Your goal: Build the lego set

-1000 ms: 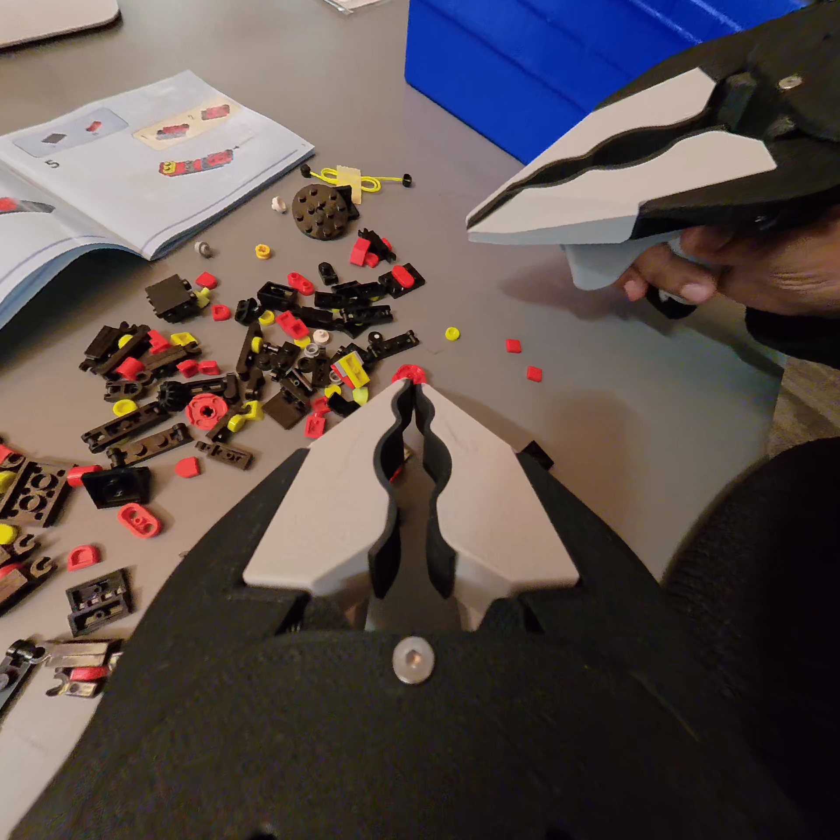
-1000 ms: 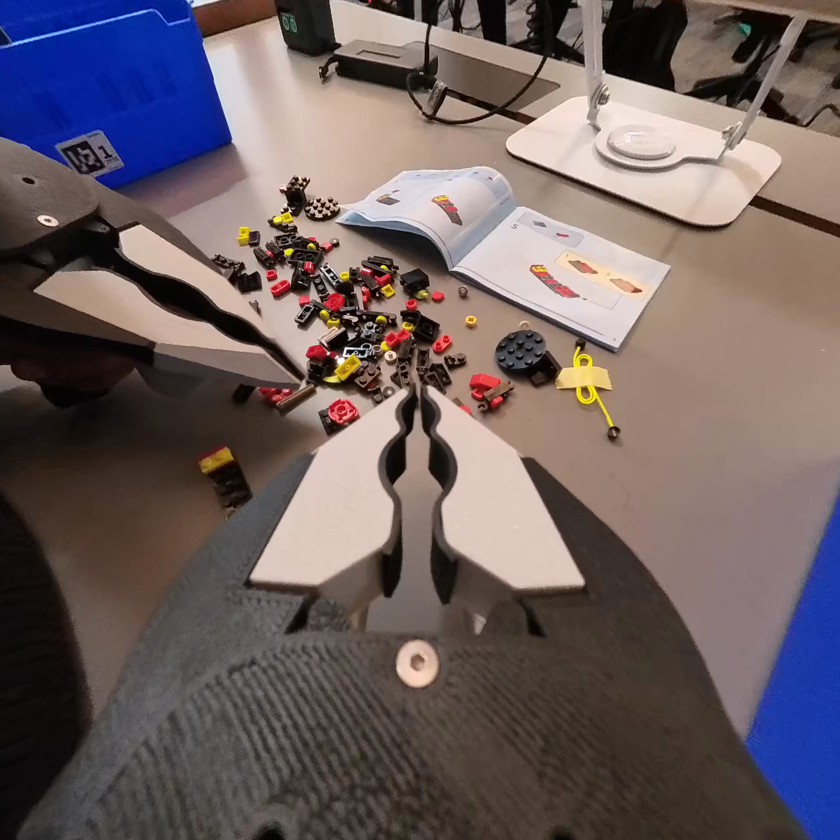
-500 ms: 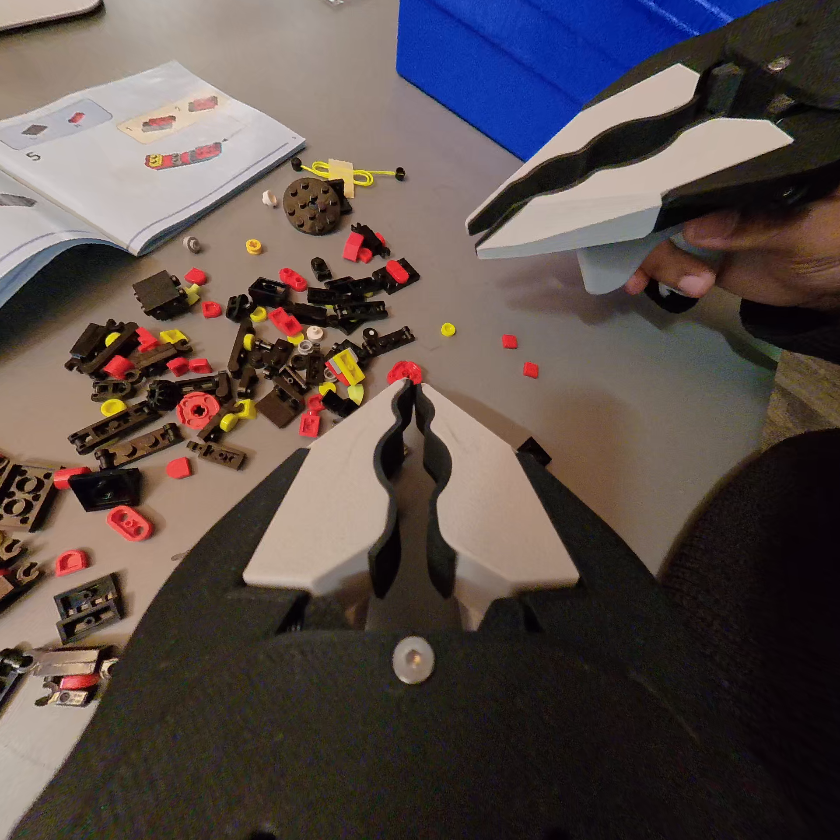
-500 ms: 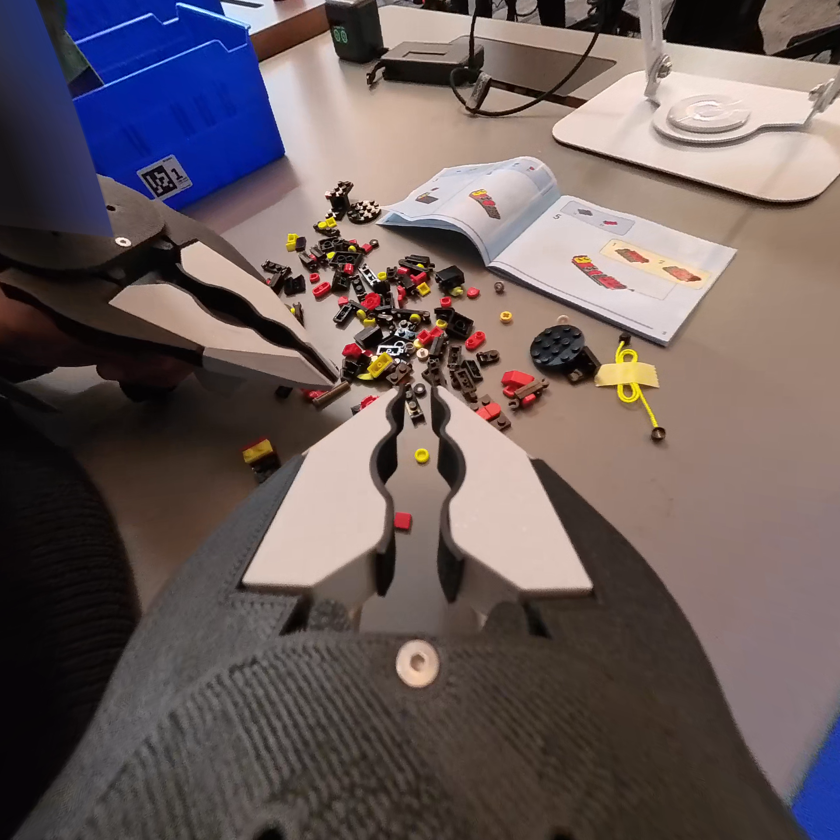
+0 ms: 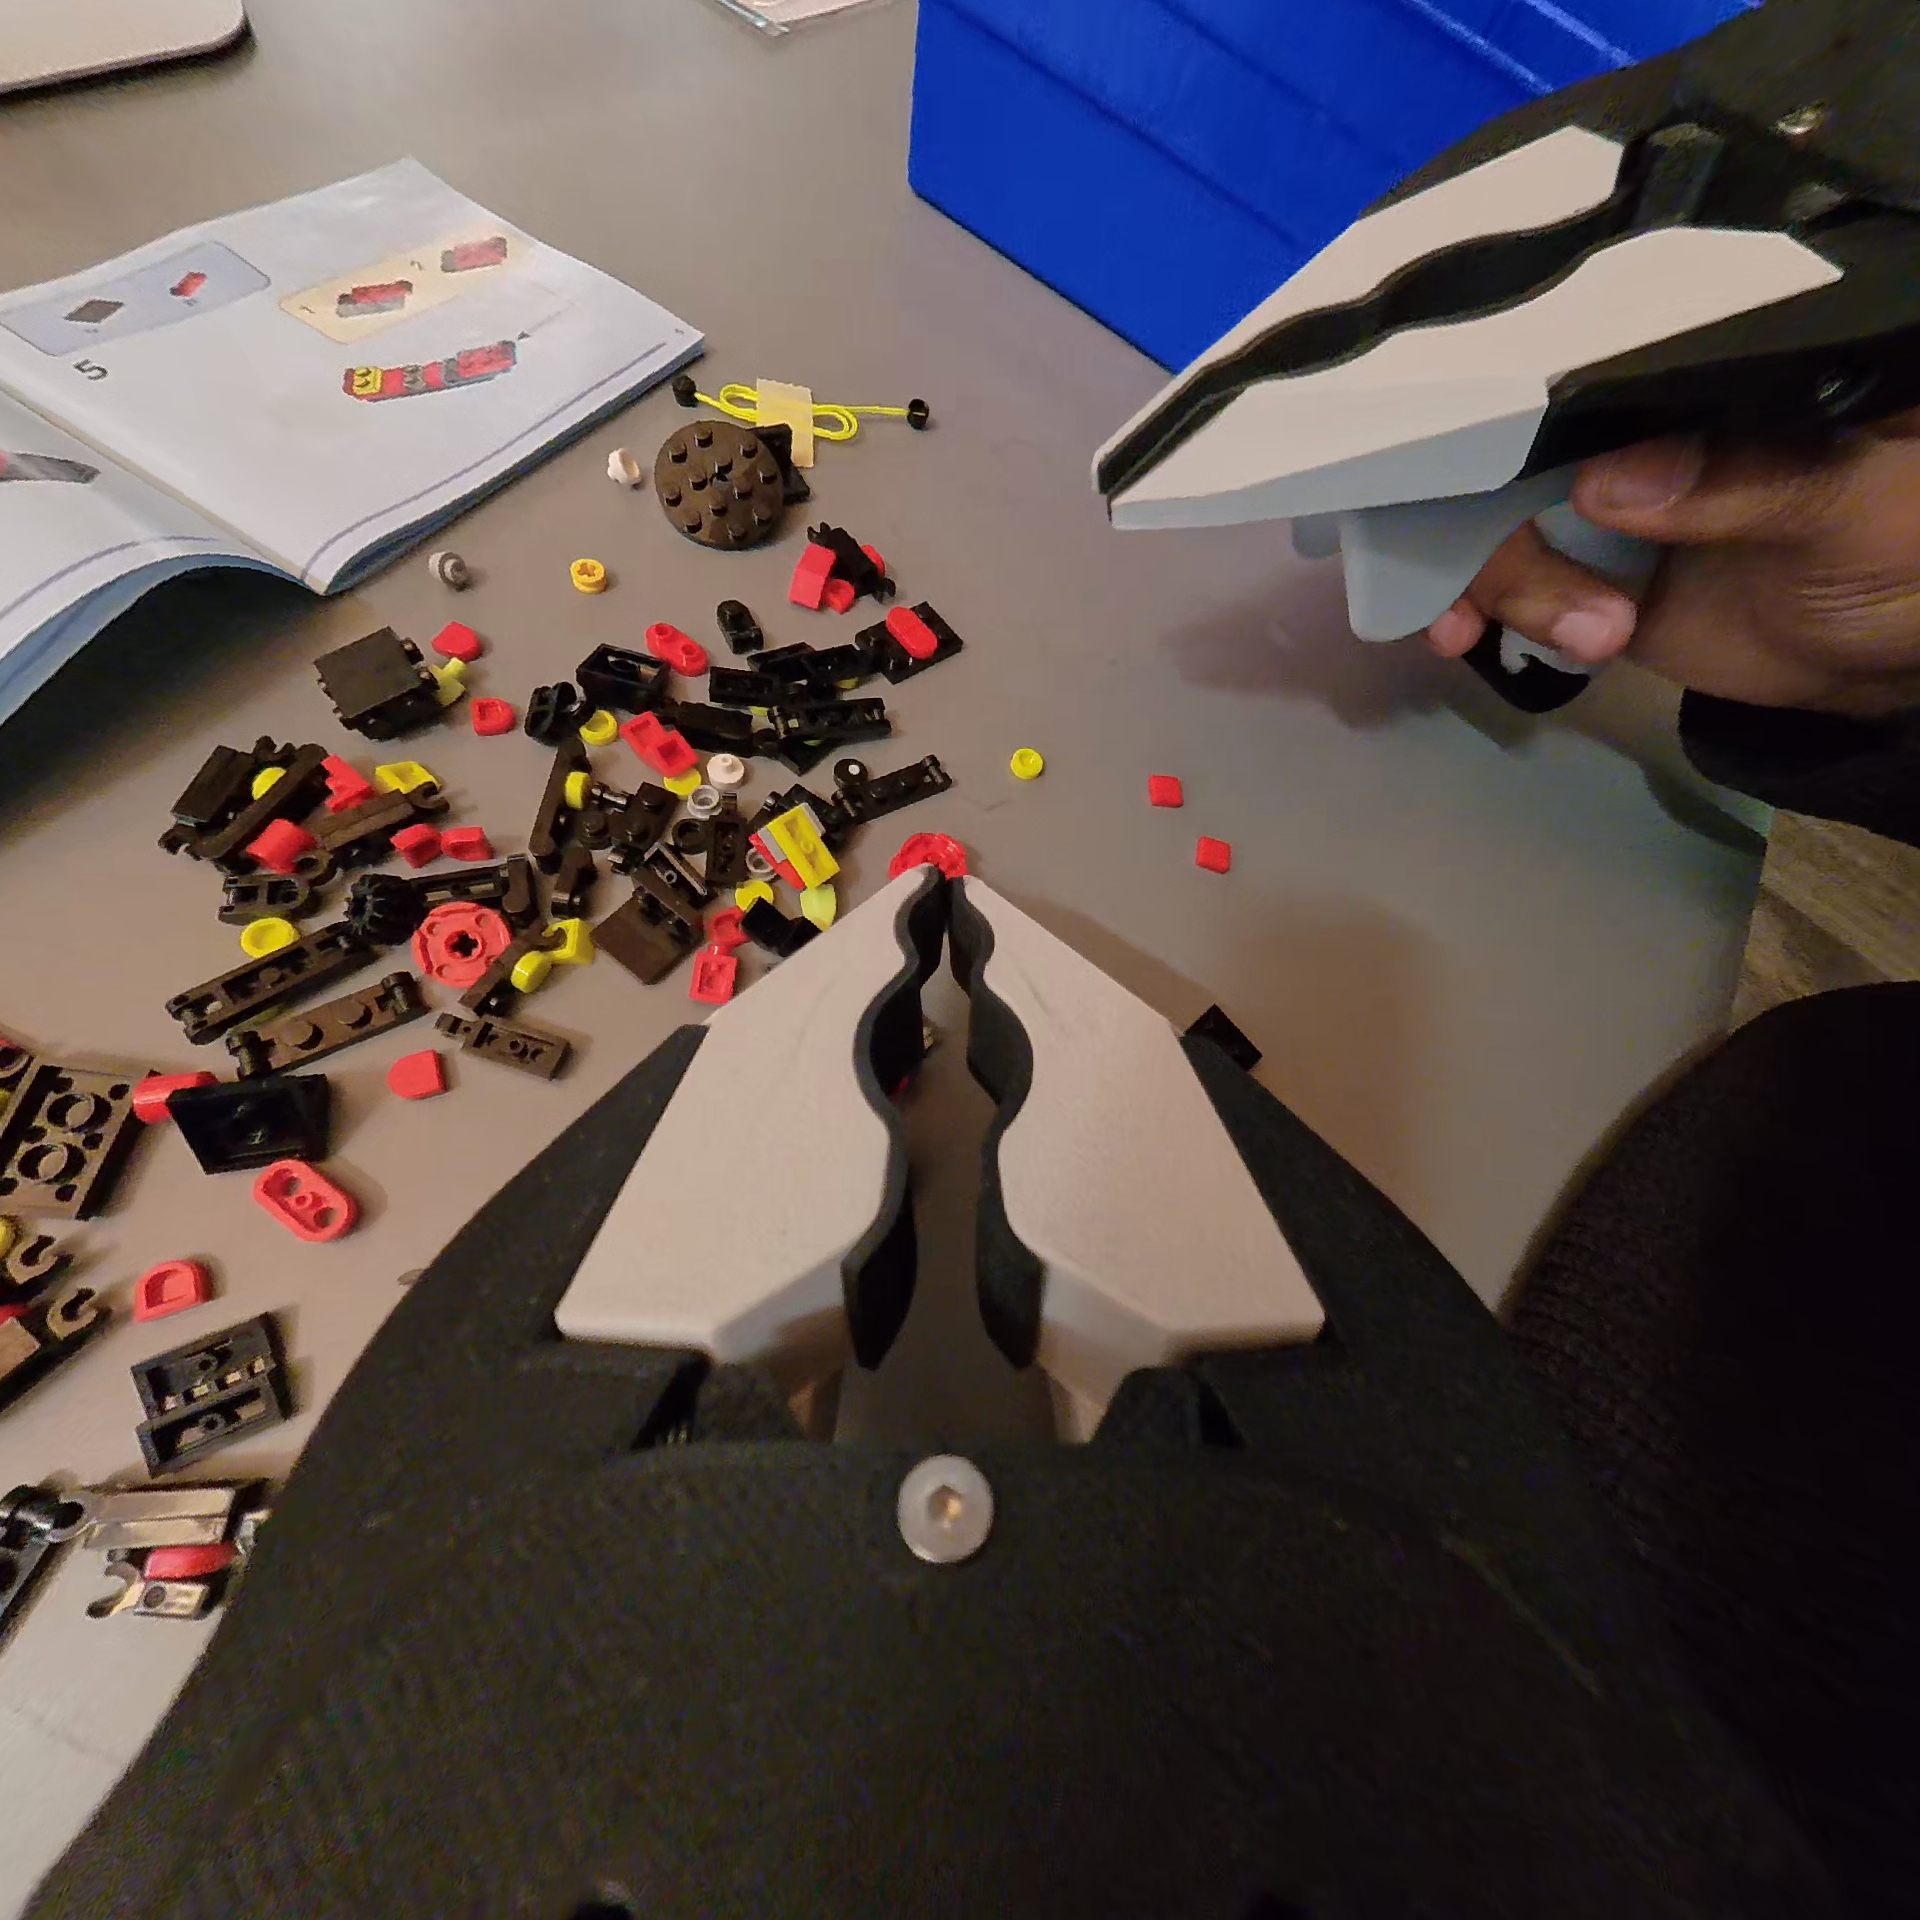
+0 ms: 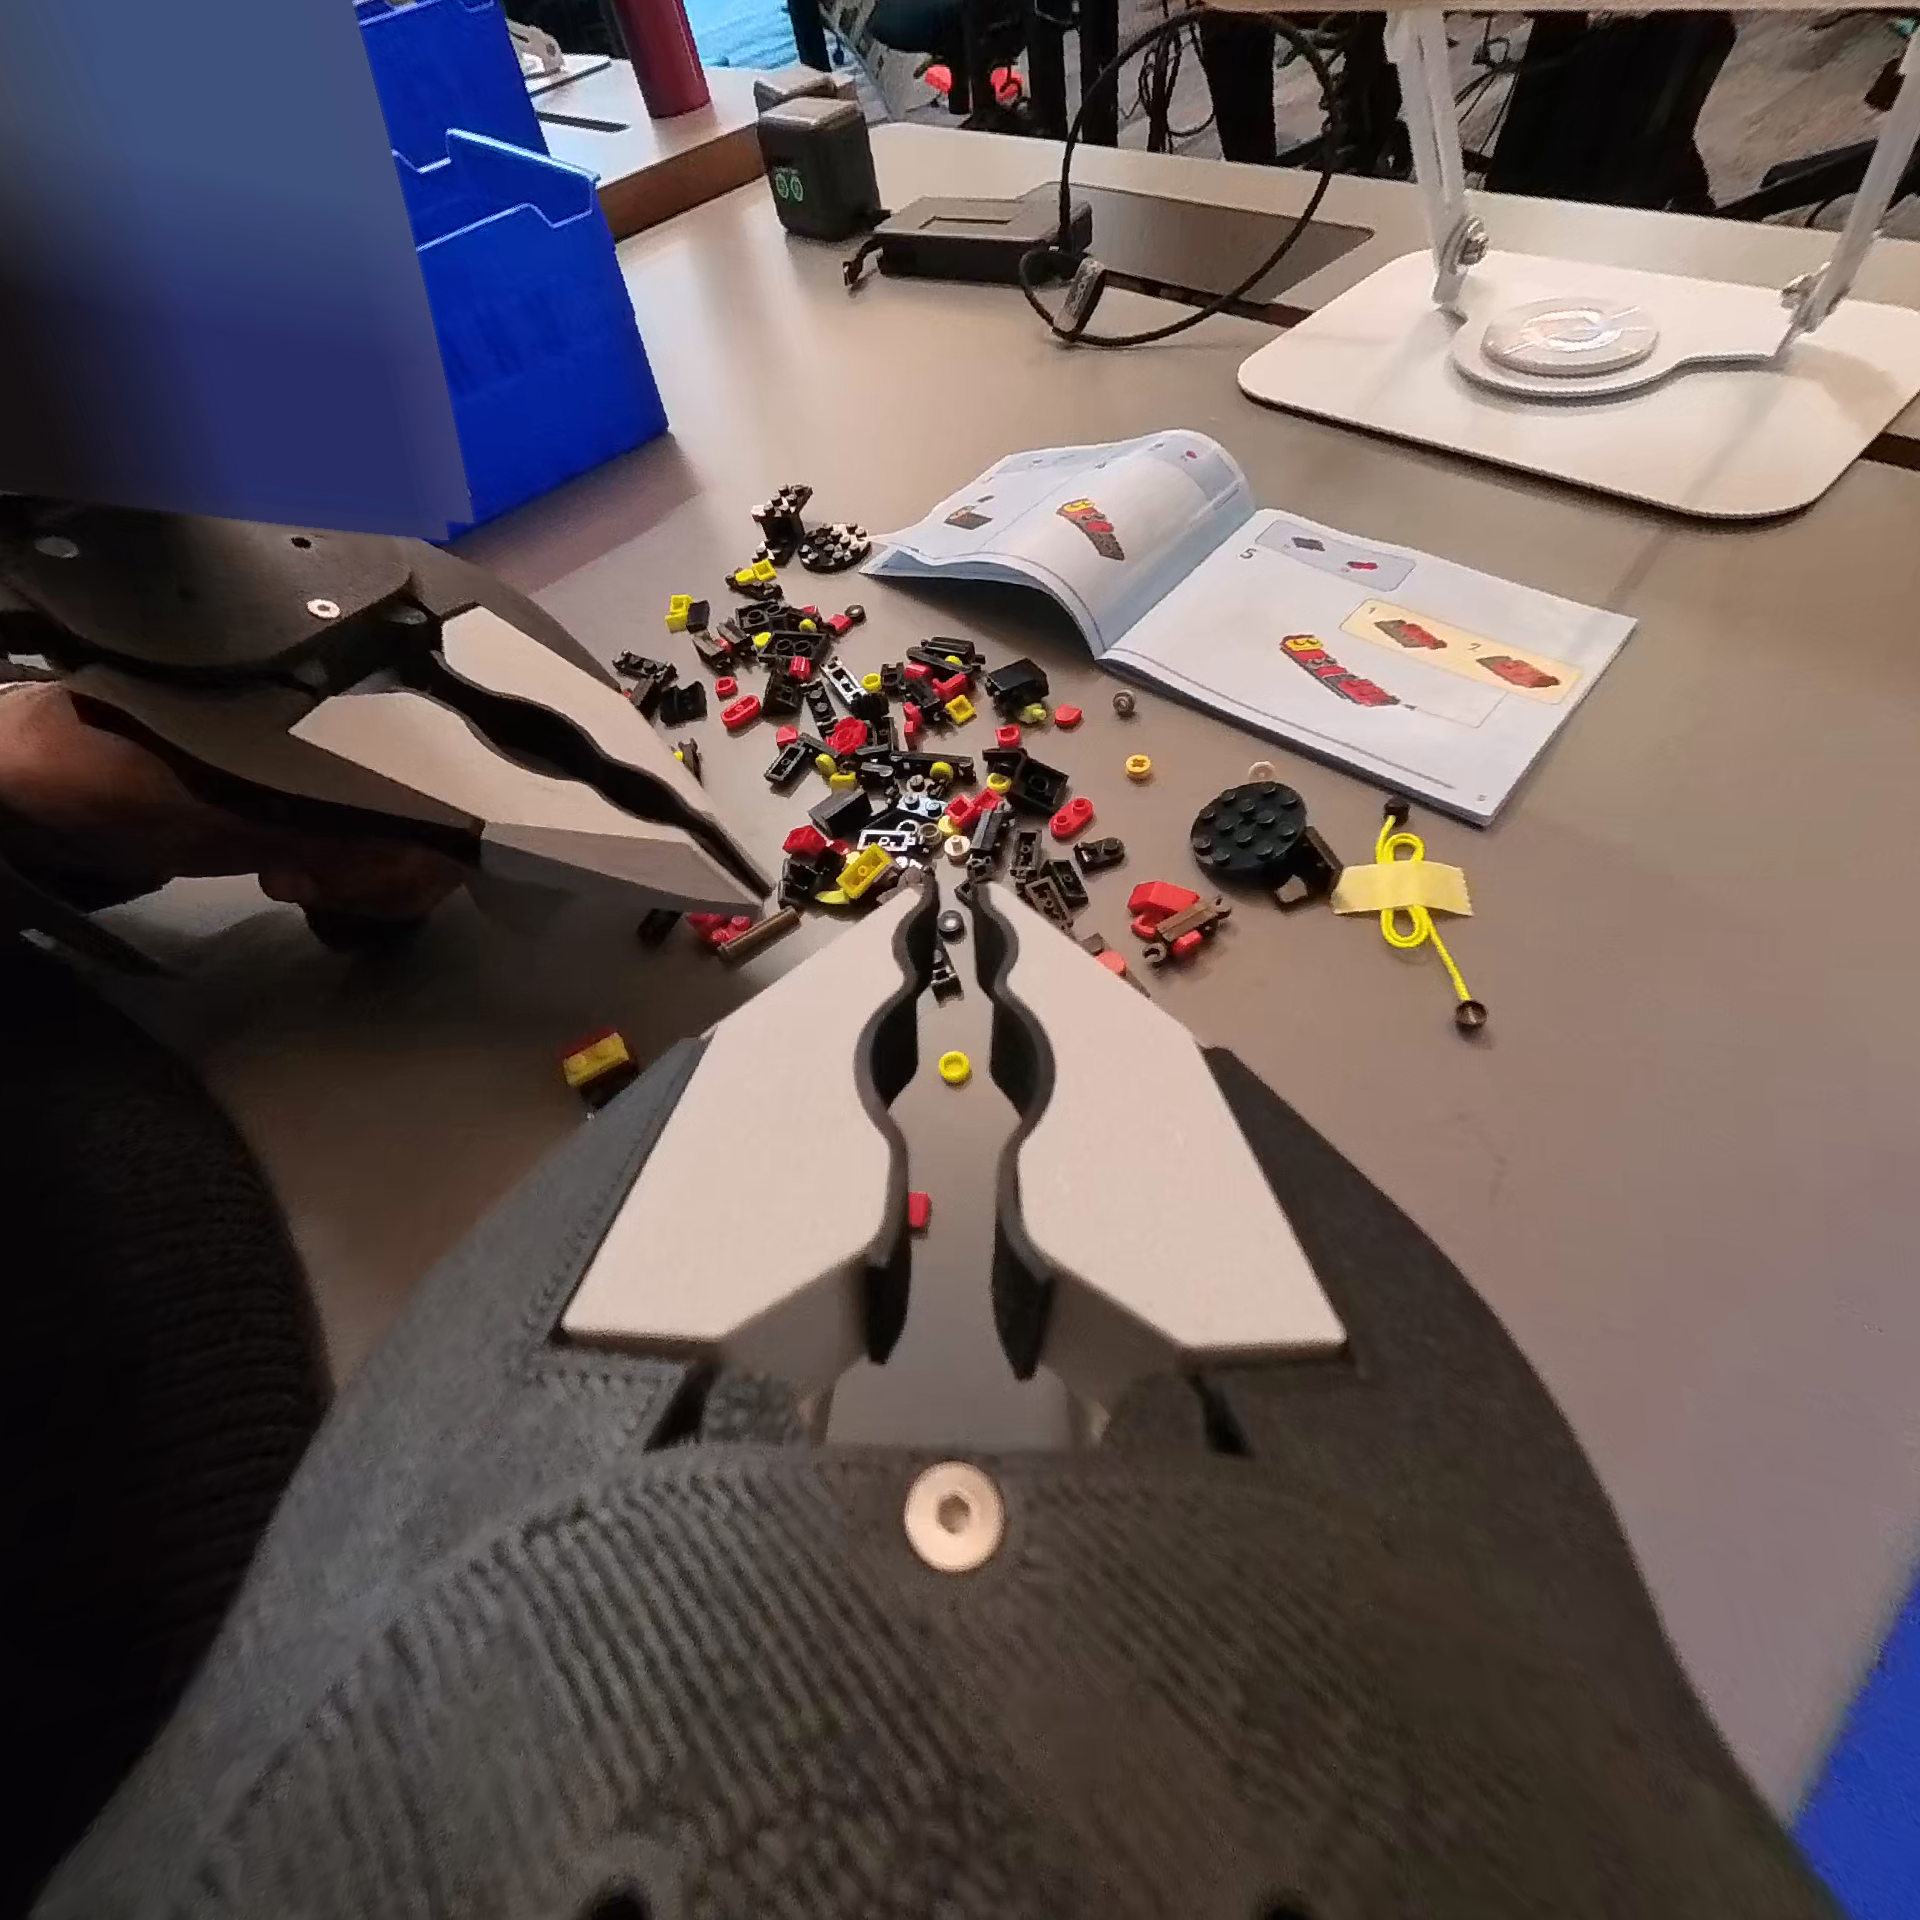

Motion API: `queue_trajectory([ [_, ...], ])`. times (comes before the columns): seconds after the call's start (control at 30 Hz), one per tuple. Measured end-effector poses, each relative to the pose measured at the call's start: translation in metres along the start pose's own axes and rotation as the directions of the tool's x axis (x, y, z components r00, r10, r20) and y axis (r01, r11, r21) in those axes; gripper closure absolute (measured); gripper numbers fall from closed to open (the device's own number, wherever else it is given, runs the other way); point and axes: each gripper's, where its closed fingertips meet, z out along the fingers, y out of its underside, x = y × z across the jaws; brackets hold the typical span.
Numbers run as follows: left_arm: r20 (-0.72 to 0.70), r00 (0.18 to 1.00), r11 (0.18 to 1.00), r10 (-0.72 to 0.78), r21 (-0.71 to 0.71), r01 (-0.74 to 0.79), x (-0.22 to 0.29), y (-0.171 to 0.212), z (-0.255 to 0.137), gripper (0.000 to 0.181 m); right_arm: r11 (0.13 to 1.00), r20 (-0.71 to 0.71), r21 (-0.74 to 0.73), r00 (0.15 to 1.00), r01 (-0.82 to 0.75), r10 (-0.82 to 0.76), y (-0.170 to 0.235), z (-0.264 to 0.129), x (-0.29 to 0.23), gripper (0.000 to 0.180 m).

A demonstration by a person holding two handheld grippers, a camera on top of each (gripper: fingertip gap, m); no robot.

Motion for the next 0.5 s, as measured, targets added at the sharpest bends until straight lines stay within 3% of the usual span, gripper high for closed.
queue_trajectory([
  [0.03,0.000,1.000,1.000,0.001,0.005,-0.001,0.000,-0.001,0.000,0.181,1.000,-0.002,0.001,1.000,0.002,-0.002,0.000,0.000,0.000,0.174],
  [0.5,-0.028,1.000,0.998,0.001,0.070,0.001,0.001,-0.011,-0.005,0.181,0.999,0.042,0.008,0.998,-0.038,0.037,0.000,-0.002,-0.002,0.168],
])
